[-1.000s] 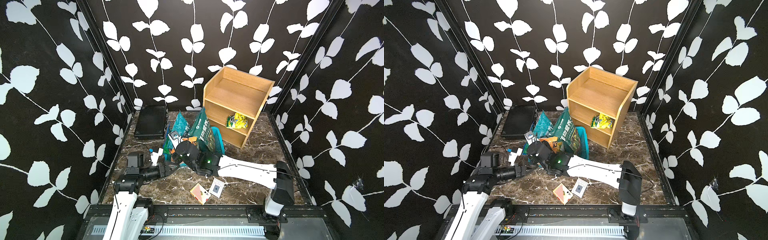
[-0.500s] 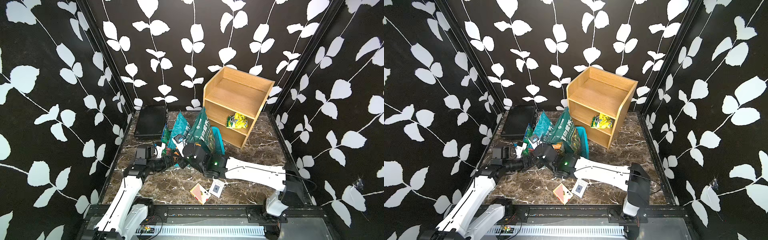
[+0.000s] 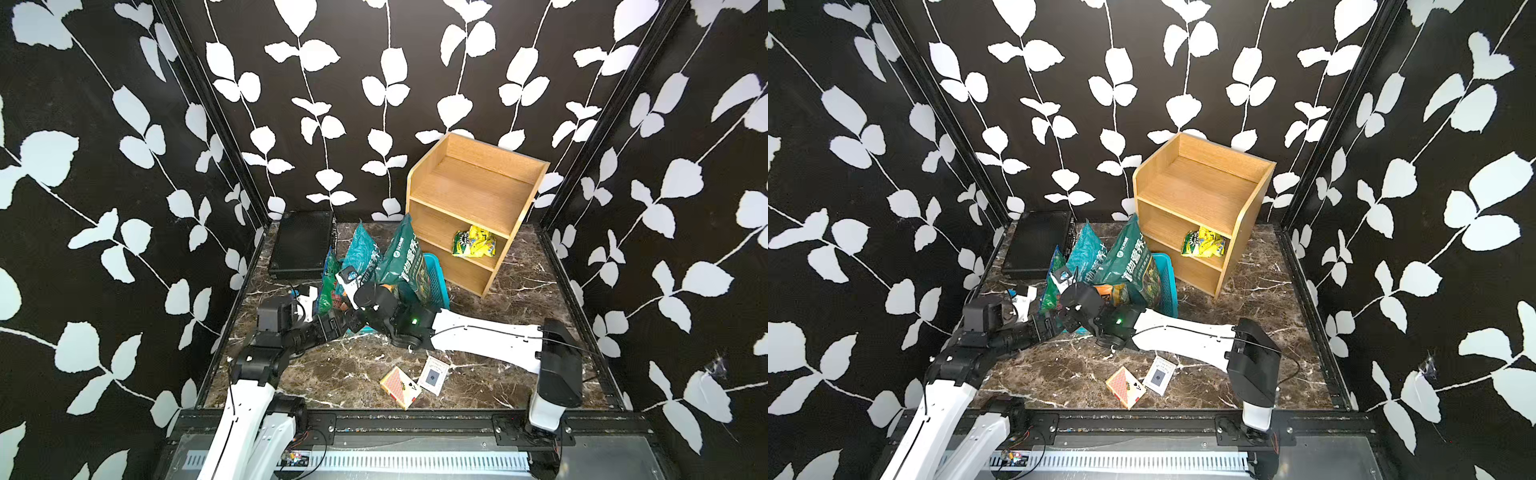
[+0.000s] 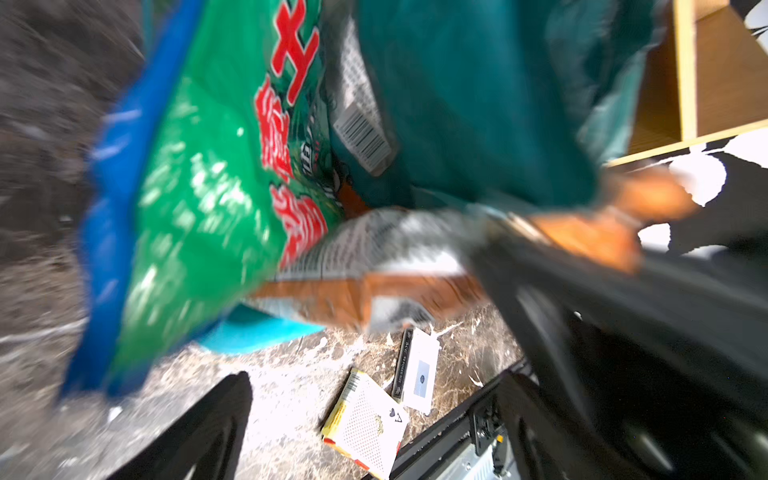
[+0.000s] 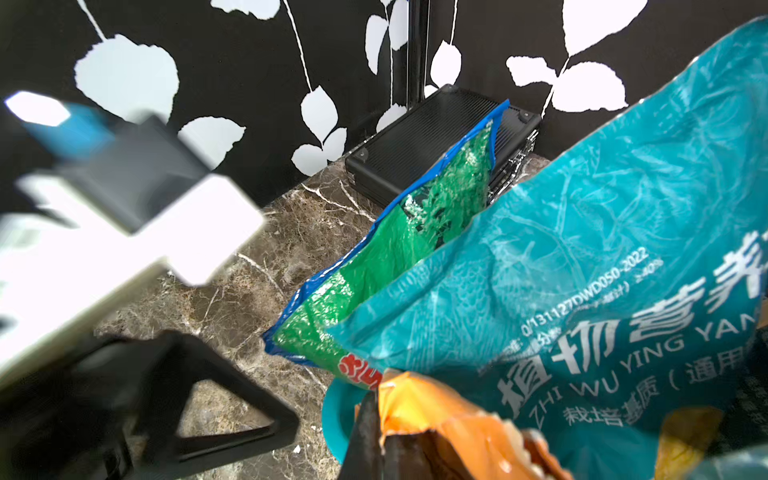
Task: Take down the fertilizer bag from the shelf
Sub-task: Place the fertilizer bag in the storage box.
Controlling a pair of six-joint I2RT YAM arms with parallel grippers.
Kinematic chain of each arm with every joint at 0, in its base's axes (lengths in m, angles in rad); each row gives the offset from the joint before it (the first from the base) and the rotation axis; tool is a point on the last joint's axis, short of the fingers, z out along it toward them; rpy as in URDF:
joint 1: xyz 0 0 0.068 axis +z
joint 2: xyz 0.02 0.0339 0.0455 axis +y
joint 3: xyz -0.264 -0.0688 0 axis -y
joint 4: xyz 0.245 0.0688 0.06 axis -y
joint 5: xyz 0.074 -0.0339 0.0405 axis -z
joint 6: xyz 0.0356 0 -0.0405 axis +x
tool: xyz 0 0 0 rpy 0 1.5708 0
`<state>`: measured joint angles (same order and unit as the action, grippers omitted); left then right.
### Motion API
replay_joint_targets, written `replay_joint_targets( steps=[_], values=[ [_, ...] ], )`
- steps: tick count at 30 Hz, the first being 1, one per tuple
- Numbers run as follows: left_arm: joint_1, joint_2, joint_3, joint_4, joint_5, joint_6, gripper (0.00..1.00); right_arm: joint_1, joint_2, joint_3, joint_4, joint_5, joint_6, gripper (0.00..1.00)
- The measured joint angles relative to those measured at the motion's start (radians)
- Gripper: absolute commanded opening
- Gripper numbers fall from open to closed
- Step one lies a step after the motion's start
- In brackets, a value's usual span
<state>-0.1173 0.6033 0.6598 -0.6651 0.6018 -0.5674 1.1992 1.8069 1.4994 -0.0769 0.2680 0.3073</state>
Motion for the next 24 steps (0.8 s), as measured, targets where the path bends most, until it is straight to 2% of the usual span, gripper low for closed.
replay_joint_targets(
  steps=[7, 15, 16, 17, 19, 21, 24],
  values=[
    [0.001, -0.094, 0.075, -0.146, -0.129, -0.013, 0.98, -0.004, 0.039, 0.0, 0.022, -0.016, 0.0, 0.0],
    [0.002, -0.01, 0.296, -0.22, -0.222, 0.008, 0.99, -0.014, 0.077, -0.002, 0.074, -0.025, 0.006, 0.0],
    [0.0, 0.008, 0.33, -0.223, -0.233, 0.013, 0.99, -0.014, 0.077, -0.002, 0.074, -0.026, 0.006, 0.09],
    [0.0, 0.024, 0.366, -0.227, -0.245, 0.017, 0.99, -0.014, 0.077, -0.002, 0.075, -0.029, 0.006, 0.26],
    [0.0, 0.058, 0.435, -0.238, -0.271, 0.025, 0.98, -0.014, 0.072, -0.008, 0.076, -0.043, 0.006, 0.47],
    [0.0, 0.095, 0.504, -0.248, -0.298, 0.036, 0.99, -0.009, 0.058, -0.019, 0.068, -0.055, -0.002, 0.58],
    [0.0, 0.153, 0.586, -0.251, -0.338, 0.056, 0.99, -0.007, 0.025, -0.023, 0.031, -0.068, -0.009, 0.65]
  ],
)
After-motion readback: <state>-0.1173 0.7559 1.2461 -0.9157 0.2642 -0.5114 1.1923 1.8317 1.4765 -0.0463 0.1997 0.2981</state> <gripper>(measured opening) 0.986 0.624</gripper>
